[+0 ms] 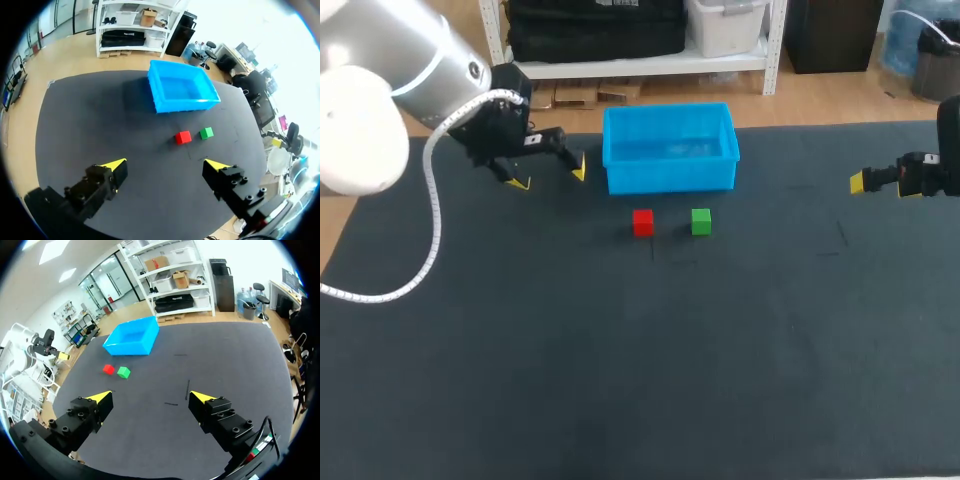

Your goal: Use the left arm to pick the red cube and place it into the blue plastic box first, then use the right arm to grasp the green cube and put it into the same blue plastic box after the first action is fully finished.

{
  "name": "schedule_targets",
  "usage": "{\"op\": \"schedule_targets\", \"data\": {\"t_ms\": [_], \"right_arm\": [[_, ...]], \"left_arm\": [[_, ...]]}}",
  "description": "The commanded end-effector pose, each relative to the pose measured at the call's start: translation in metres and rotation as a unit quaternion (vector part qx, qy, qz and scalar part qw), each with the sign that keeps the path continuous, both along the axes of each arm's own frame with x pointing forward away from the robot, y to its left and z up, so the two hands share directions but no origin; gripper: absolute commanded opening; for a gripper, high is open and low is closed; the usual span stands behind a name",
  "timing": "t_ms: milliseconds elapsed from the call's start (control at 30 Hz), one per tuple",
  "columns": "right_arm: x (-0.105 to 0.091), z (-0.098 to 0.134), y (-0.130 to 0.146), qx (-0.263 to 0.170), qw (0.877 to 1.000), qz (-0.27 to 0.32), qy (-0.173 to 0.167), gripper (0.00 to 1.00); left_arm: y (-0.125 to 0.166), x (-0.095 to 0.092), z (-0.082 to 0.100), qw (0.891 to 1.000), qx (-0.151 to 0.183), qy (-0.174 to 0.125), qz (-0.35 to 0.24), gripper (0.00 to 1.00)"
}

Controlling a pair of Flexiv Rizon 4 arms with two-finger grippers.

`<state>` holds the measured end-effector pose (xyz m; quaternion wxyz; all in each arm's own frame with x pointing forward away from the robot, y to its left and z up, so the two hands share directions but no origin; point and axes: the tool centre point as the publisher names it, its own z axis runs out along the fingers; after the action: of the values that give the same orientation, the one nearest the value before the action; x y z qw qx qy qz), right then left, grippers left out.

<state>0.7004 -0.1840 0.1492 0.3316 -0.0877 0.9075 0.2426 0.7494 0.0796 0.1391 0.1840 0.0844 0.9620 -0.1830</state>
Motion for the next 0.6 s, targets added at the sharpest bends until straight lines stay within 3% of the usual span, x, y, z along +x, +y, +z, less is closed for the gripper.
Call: {"op": "schedule_targets", "data": {"t_ms": [33, 367, 600], "right_arm": [[0.000, 0.000, 0.000, 0.000, 1.000, 0.001, 0.000, 1.00], [0.000, 0.000, 0.000, 0.000, 1.000, 0.001, 0.000, 1.00], [0.000, 0.000, 0.000, 0.000, 1.000, 0.001, 0.000, 1.00]], "left_arm": [[0.000, -0.001, 0.000, 1.000, 0.001, 0.000, 0.001, 1.00], [0.000, -0.001, 0.000, 1.000, 0.001, 0.000, 0.001, 1.00], [-0.024, 0.013, -0.004, 0.999, 0.033, 0.031, -0.007, 1.00]]}}
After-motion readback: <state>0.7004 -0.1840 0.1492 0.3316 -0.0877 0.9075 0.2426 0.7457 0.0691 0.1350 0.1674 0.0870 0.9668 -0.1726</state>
